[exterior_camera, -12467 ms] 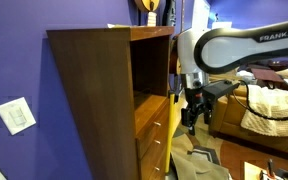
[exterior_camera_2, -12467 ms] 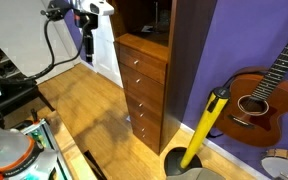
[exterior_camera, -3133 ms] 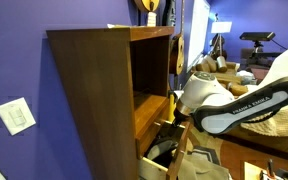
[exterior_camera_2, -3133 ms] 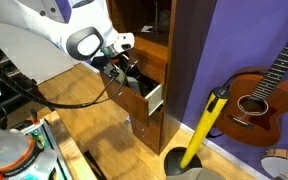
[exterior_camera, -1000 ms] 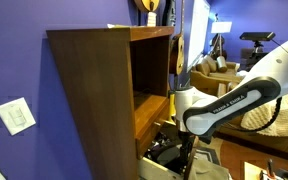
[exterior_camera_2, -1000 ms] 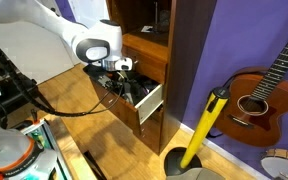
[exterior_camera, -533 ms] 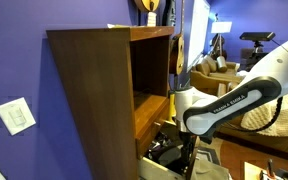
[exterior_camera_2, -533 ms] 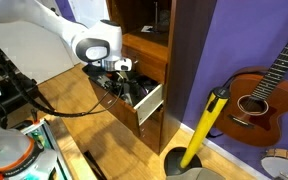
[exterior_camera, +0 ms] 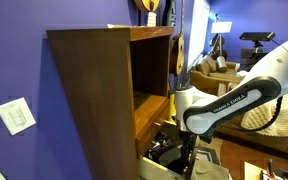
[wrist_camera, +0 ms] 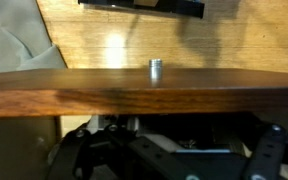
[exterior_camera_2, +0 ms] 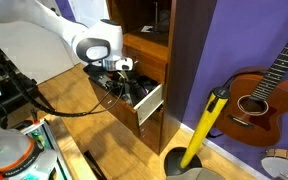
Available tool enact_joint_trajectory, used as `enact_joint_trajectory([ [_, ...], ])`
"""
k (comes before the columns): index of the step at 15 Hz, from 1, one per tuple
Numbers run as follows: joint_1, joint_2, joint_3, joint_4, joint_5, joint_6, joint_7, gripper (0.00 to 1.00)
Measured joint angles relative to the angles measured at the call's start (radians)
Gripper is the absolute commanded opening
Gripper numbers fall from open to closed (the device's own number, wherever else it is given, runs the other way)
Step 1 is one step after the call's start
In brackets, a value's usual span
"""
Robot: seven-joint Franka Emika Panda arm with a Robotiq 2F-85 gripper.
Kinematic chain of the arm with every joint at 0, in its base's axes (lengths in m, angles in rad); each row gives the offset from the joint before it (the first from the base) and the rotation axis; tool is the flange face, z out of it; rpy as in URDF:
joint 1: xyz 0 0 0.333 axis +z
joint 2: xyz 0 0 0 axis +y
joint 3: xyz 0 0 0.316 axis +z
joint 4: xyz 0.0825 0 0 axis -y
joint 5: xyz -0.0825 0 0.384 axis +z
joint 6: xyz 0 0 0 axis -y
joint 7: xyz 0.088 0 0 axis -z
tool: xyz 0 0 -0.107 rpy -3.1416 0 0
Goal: Open the drawer and take the book out
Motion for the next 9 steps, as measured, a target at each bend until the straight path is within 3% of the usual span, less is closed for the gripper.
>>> enact_joint_trajectory([
  [5,-0.040,0.000,-0.045,0.059,-0.096,0.032,-0.022,1.00],
  [9,-0.063,0.007,-0.082,0.108,-0.101,0.032,-0.097,1.00],
])
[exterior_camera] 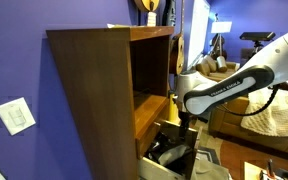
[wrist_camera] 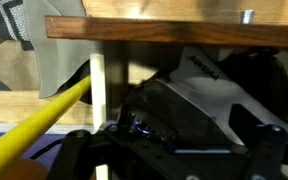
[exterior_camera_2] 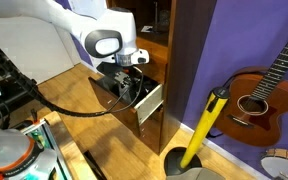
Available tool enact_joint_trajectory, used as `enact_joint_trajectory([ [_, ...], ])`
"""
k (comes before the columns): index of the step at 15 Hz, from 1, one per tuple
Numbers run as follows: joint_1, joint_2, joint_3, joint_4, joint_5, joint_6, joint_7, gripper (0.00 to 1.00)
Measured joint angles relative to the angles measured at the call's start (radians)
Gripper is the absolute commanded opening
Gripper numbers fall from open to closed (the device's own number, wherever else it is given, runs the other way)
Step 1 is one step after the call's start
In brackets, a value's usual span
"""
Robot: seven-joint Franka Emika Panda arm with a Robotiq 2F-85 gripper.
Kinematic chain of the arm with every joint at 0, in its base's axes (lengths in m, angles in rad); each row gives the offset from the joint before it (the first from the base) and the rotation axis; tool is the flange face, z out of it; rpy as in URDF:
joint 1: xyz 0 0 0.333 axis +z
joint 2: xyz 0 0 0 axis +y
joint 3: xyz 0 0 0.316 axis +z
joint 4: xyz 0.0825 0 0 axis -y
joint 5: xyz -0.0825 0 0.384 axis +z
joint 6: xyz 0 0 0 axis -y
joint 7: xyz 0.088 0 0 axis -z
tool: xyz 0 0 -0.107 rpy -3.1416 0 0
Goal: Open the drawer and take the book out
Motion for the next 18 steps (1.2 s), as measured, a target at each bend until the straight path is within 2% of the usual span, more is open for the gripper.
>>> enact_joint_trajectory([
  [6,0.006,0.004,0.003,0.007,0.006,0.000,-0.005,1.00],
  [12,0.046,0.032,0.046,0.041,0.018,0.001,-0.009,1.00],
  [18,0.080,0.123,0.102,0.076,0.017,0.007,0.090,1.00],
])
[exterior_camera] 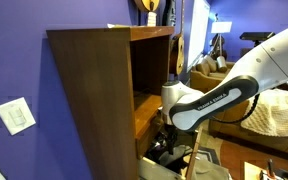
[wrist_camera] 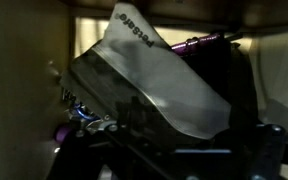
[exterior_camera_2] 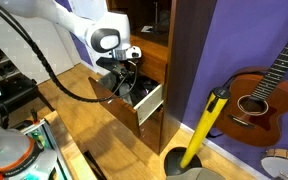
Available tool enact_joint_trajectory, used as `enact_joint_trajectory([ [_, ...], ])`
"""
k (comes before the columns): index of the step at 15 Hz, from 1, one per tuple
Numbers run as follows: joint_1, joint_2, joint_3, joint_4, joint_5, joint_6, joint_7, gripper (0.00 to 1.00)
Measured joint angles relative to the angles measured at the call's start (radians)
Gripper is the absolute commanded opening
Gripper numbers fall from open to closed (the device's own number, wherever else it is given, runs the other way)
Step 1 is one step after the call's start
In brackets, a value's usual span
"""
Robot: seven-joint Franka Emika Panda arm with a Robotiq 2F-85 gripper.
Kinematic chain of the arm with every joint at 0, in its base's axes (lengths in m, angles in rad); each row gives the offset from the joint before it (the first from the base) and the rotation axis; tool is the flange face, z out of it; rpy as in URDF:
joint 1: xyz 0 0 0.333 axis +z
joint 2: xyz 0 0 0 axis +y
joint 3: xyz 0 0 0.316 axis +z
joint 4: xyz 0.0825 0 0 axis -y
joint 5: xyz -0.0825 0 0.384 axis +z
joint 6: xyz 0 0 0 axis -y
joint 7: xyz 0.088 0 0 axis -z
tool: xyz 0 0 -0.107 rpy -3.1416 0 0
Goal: Open the drawer and take the book out
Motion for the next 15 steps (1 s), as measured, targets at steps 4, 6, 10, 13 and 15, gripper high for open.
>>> enact_joint_trajectory([
  [4,0.019,0.028,0.022,0.014,-0.001,0.042,0.088,1.00],
  [6,0.023,0.031,0.029,0.013,-0.005,0.052,0.141,1.00],
  [10,0.032,0.031,0.036,0.013,-0.006,0.051,0.217,1.00],
  [13,0.033,0.018,0.036,0.005,-0.008,0.024,0.273,1.00],
  [15,0.033,0.004,0.036,-0.013,-0.008,-0.001,0.284,1.00],
])
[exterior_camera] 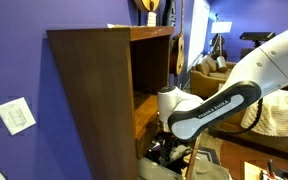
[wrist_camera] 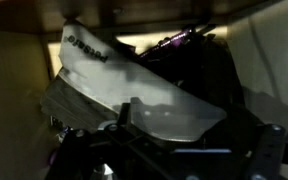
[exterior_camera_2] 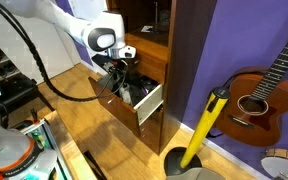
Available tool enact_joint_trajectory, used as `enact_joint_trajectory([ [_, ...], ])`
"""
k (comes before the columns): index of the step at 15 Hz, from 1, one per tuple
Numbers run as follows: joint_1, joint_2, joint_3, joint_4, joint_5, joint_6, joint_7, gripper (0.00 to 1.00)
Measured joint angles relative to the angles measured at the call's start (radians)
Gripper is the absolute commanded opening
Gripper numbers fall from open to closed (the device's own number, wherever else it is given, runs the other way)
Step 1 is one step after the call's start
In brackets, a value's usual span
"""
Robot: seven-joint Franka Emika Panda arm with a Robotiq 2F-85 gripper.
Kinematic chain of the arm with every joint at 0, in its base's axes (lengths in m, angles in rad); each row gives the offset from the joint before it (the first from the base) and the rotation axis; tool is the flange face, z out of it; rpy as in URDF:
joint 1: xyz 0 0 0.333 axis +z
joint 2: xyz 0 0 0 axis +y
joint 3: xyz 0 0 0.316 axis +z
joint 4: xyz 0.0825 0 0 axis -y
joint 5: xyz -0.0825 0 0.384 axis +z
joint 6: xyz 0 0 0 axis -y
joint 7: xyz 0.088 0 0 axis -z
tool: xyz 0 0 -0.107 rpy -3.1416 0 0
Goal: Open the drawer and take the book out
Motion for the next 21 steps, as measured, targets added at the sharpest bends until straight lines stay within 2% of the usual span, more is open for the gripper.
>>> enact_joint_trajectory([
  [10,-0.001,-0.071,-0.002,-0.119,0.013,-0.012,-0.021,1.00],
  [21,-0.001,-0.100,-0.001,-0.136,0.026,-0.194,-0.135,1.00],
])
